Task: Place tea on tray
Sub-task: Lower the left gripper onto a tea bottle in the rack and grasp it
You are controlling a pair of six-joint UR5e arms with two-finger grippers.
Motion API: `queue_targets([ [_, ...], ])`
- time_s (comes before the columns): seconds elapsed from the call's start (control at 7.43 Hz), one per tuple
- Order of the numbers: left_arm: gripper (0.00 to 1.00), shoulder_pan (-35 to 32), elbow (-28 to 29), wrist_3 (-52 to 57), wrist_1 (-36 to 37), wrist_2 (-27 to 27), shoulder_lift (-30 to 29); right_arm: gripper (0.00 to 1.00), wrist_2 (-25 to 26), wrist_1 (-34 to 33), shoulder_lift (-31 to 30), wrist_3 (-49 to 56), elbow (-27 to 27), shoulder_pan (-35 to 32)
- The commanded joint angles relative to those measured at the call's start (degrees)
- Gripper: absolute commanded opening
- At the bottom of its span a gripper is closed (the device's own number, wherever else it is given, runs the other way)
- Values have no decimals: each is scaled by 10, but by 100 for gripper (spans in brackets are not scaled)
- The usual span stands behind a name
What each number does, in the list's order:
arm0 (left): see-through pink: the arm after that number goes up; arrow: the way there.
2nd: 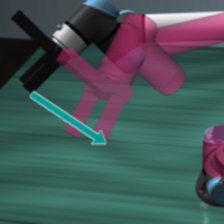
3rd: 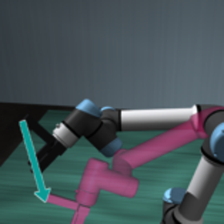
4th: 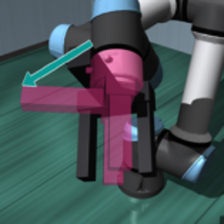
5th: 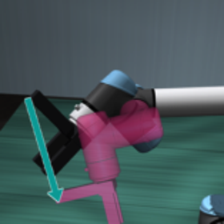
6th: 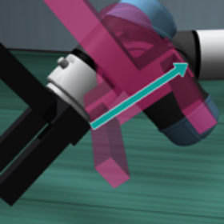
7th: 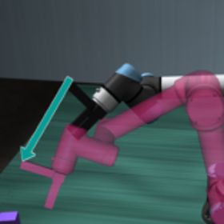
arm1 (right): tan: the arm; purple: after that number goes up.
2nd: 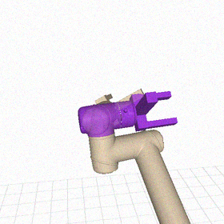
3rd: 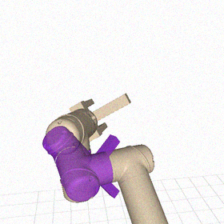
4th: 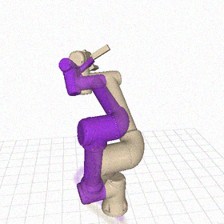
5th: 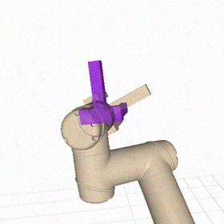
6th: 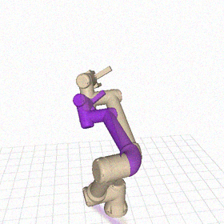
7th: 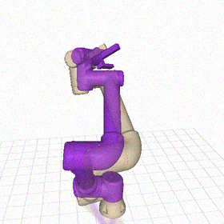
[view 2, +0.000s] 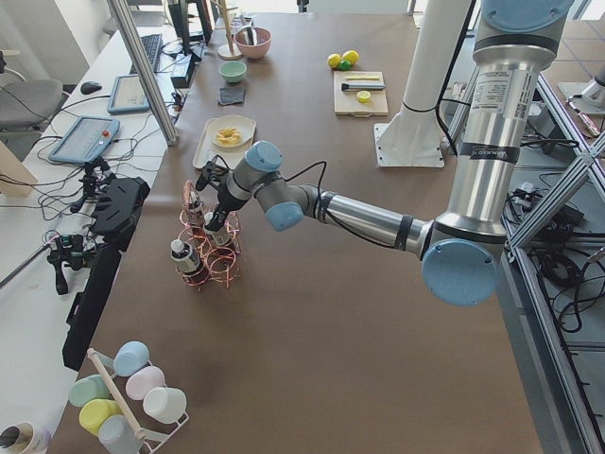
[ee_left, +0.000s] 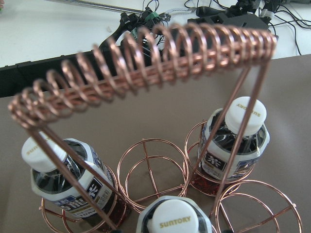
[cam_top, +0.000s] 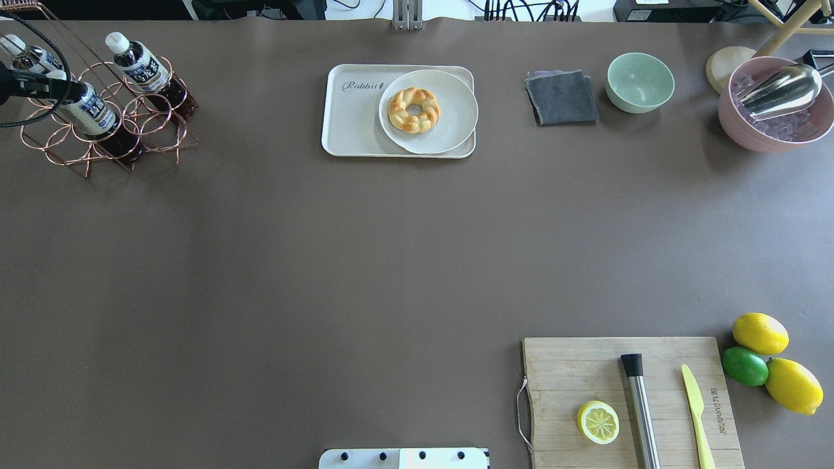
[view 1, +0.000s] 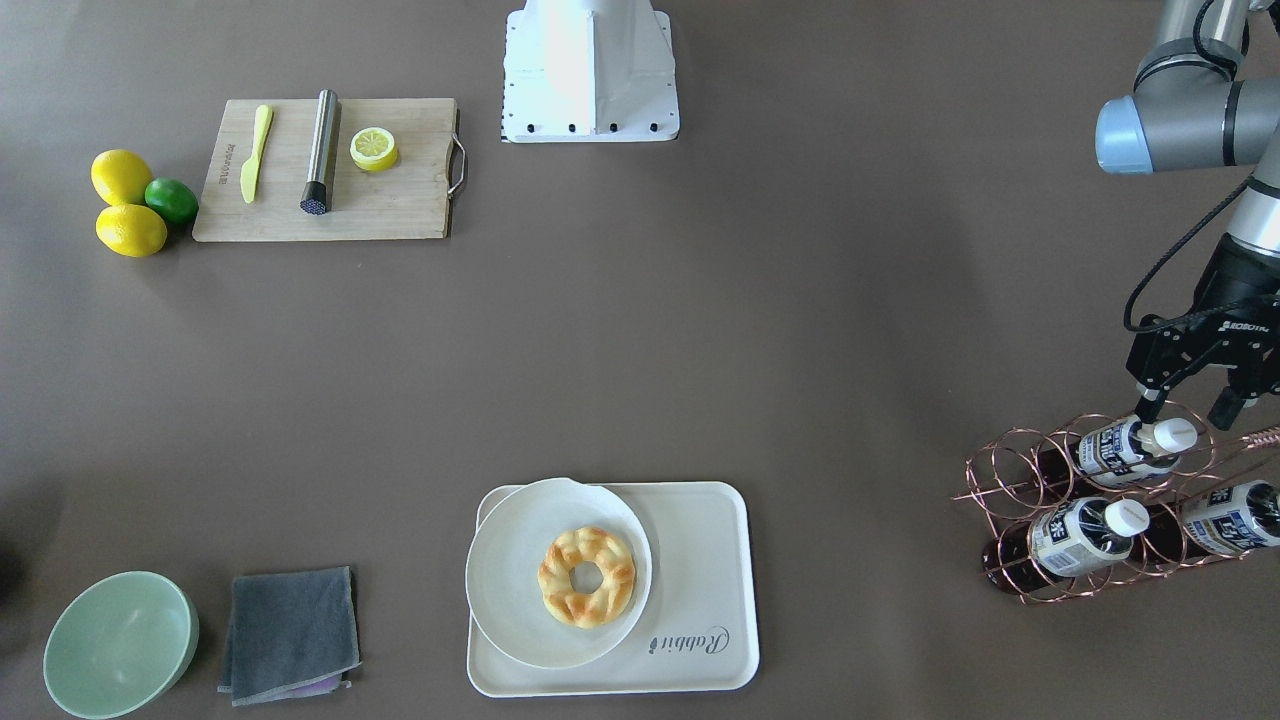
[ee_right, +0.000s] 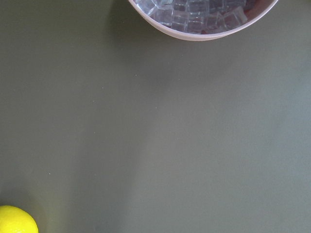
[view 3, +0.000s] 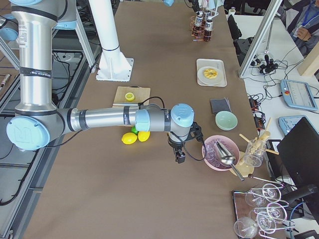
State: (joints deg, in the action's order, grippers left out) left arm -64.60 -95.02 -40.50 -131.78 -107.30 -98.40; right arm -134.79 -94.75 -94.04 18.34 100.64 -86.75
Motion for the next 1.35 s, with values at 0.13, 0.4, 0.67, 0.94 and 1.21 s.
queue_targets([
  [0.13, 4, 7, 1, 8, -1, 7, -4, 100, 1, 0, -4, 0, 4, 0],
  [0.4, 0, 7, 0, 26, 0, 6, -6, 100, 1, 0, -12, 0, 15, 0],
  [0.67, 52, 6, 0, 29, 1, 6, -6, 100, 1, 0, -12, 0, 15, 0],
  [0.94, 63, 4, 1, 29, 1, 9, -5, 100, 1, 0, -12, -1, 15, 0],
  [1.21, 53, 4, 3, 29, 1, 10, -5, 100, 1, 0, -15, 0, 15, 0],
])
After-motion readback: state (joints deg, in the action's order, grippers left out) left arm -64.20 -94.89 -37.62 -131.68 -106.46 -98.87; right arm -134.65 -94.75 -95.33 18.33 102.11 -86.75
